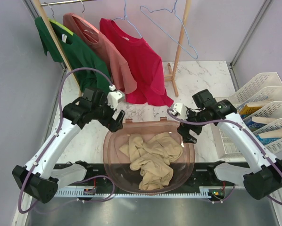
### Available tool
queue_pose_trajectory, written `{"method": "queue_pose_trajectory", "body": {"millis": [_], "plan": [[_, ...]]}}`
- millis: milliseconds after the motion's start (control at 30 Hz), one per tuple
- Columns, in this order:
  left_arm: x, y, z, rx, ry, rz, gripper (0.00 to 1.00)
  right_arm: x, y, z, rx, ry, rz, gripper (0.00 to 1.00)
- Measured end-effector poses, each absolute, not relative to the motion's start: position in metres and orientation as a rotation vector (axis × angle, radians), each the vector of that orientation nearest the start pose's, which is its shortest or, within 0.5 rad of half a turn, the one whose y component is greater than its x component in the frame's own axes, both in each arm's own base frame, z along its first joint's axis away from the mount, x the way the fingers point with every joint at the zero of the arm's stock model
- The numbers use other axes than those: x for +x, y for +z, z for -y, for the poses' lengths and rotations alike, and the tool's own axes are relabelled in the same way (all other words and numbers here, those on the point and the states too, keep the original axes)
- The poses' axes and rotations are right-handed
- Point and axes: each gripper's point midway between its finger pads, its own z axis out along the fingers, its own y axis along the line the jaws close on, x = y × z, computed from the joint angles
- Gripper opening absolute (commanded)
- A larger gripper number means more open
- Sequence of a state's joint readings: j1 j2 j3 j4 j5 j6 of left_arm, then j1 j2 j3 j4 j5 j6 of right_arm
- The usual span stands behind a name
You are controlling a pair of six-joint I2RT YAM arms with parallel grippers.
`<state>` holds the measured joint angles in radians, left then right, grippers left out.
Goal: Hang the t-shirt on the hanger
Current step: Pick up the T-shirt and place it in the bin.
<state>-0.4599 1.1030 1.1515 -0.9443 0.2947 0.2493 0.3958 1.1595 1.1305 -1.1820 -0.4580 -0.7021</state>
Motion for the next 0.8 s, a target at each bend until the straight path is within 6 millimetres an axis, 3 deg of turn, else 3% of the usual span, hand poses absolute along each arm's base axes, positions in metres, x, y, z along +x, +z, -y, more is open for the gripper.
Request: {"method": "queue_pose_trajectory", "body": {"millis": [100, 233, 433, 600, 800], "plan": [[0.232, 0.218, 0.142, 0.800, -0.519, -2.293, 0.99, 0.175, 0.159, -0.145, -1.582, 0.573, -2.218, 0.98], [0.262, 0.257, 0.111, 0.500, -0.565, -2.218, 0.99, 0.170, 0.145, -0.165, -1.706, 0.609, -2.204, 0.98], [0.249, 0.293, 0.101, 0.421, -0.581, -2.076, 0.99, 0.147, 0.129, -0.213, -1.935, 0.635, -2.073, 0.98], [0.241, 0.285, 0.096, 0.388, -0.586, -2.080, 0.99, 0.113, 0.122, -0.254, -2.106, 0.650, -1.910, 0.98], [0.246, 0.270, 0.094, 0.365, -0.598, -2.128, 0.99, 0.079, 0.103, -0.283, -2.235, 0.668, -1.828, 0.95]]}}
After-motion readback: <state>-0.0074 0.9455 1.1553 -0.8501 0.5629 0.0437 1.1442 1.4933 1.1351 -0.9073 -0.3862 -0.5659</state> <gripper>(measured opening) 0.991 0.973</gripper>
